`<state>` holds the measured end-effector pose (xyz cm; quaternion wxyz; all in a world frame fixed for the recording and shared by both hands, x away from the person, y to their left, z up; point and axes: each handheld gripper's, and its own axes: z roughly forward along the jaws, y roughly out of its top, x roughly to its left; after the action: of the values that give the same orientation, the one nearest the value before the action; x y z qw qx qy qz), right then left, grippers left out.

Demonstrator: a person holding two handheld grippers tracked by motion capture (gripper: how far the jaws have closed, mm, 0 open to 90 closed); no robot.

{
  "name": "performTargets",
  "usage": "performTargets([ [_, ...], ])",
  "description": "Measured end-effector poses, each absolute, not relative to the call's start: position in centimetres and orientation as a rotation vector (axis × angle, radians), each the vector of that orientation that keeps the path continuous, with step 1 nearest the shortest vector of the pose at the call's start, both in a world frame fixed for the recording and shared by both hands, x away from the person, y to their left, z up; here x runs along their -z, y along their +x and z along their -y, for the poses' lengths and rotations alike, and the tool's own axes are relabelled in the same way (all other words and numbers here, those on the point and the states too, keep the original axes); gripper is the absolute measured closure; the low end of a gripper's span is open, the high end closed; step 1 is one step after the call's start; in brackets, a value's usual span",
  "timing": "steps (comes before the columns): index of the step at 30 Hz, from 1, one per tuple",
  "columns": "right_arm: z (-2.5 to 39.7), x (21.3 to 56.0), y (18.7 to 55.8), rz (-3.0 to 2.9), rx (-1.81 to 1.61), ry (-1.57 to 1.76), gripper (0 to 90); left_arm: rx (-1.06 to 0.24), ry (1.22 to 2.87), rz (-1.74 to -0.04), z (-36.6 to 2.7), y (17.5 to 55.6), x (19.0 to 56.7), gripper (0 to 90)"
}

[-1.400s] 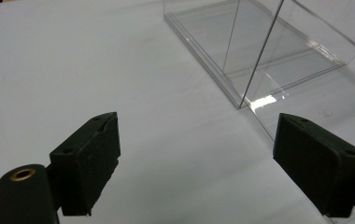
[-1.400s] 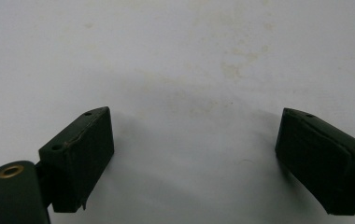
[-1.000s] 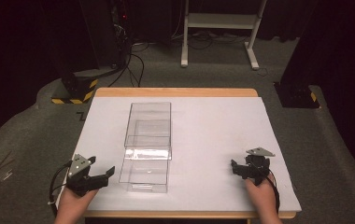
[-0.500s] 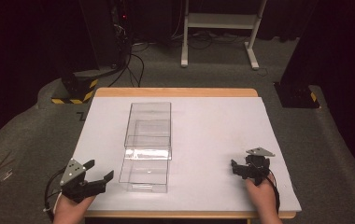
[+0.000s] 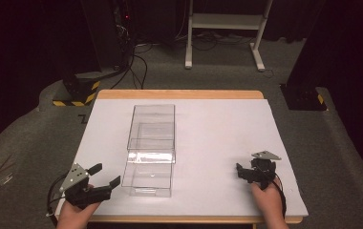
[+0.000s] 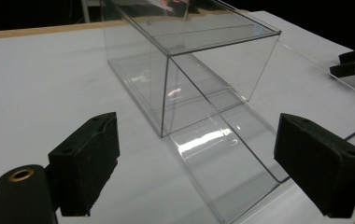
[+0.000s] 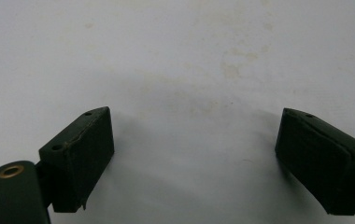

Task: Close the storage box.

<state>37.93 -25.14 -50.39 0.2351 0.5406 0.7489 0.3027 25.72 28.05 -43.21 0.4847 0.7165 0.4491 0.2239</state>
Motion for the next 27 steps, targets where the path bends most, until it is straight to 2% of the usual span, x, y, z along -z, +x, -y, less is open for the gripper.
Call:
performTargets([
  [27, 25.1, 50.4, 37.9, -2.055, -0.831, 1.482, 11.5, -0.481, 1.851, -1.022, -25.9, 25.8, 44.7, 11.1],
])
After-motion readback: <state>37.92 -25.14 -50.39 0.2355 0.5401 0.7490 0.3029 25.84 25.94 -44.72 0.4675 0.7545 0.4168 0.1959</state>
